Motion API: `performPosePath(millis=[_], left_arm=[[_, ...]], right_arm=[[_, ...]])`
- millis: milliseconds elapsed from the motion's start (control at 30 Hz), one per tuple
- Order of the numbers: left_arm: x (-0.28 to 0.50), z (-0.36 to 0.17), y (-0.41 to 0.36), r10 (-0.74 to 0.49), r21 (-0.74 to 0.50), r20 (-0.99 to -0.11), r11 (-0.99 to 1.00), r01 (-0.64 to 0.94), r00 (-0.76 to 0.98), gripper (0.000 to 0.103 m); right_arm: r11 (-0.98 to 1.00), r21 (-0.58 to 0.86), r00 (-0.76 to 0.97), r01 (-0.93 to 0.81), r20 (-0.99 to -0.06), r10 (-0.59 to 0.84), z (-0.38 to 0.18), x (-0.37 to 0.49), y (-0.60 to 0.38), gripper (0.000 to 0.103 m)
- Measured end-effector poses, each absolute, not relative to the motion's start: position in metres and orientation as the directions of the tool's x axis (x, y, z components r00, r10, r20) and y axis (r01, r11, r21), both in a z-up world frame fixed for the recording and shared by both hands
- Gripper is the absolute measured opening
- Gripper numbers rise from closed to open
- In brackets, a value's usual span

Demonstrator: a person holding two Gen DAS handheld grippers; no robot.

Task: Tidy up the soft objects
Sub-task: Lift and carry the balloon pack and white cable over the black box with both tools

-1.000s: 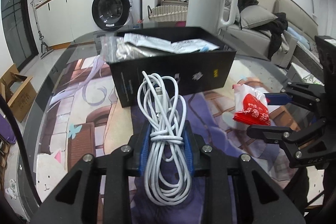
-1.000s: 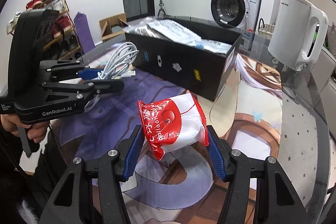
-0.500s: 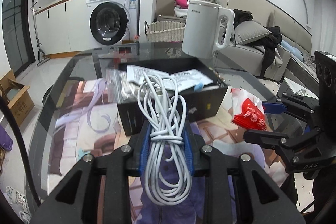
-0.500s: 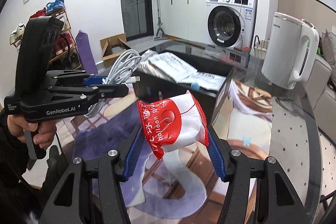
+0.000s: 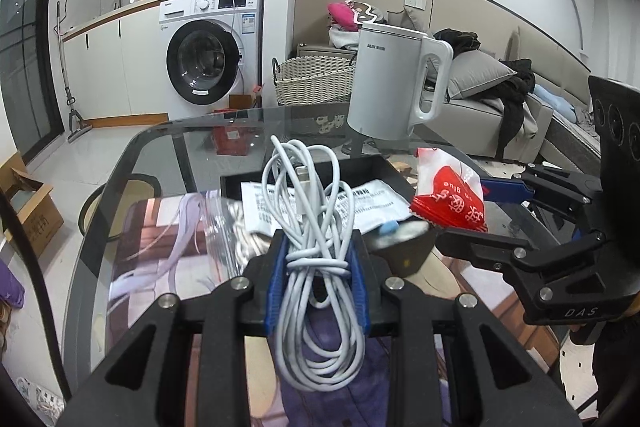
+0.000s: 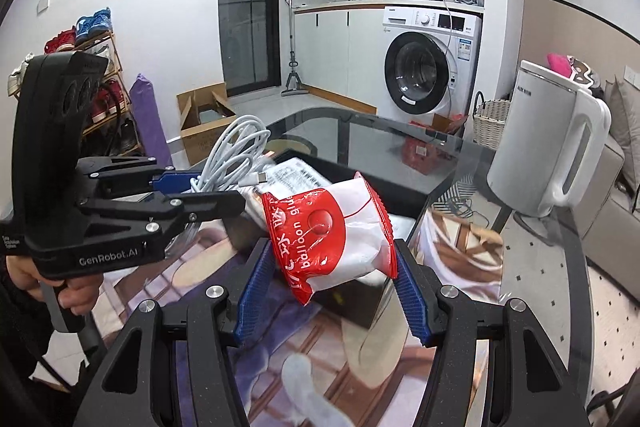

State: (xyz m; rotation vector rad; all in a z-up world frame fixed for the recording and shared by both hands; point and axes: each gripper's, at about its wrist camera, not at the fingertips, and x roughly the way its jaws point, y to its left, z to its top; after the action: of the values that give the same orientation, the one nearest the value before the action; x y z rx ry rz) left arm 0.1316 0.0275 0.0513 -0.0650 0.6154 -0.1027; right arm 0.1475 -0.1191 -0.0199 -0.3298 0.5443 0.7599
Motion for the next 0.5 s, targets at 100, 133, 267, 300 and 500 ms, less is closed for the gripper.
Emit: performPosePath(millis=[100, 133, 267, 300, 500], left_arm=[[0.138, 0.054, 0.03, -0.113, -0.086, -0.57, 0.993, 0.077, 0.814, 0.027], [0.142, 0.056, 0.031, -0.111, -0.081, -0.568, 0.994, 0.078, 0.816, 0.027], [0.152, 0.059, 0.033, -0.109, -0.085, -0.563, 0.994, 0.074, 0.819, 0.027], [0.154, 0.06, 0.032, -0.108, -0.084, -0.561, 0.994, 0.073, 0.821, 0.027], [0.173, 0.058, 0.03, -0.103, -0.068, -0.576, 0.995, 0.079, 0.811, 0.027]], right_arm=[[0.684, -0.098, 0.601, -0.723, -0.579, 0.551, -0.019, 0.156, -0.115, 0.059], [0.685, -0.098, 0.6, -0.722, -0.582, 0.55, -0.02, 0.159, -0.113, 0.059], [0.687, -0.099, 0.6, -0.72, -0.586, 0.544, -0.023, 0.169, -0.108, 0.059], [0.686, -0.099, 0.597, -0.721, -0.591, 0.542, -0.024, 0.17, -0.107, 0.059], [0.673, -0.119, 0.587, -0.73, -0.613, 0.529, -0.031, 0.183, -0.097, 0.059]])
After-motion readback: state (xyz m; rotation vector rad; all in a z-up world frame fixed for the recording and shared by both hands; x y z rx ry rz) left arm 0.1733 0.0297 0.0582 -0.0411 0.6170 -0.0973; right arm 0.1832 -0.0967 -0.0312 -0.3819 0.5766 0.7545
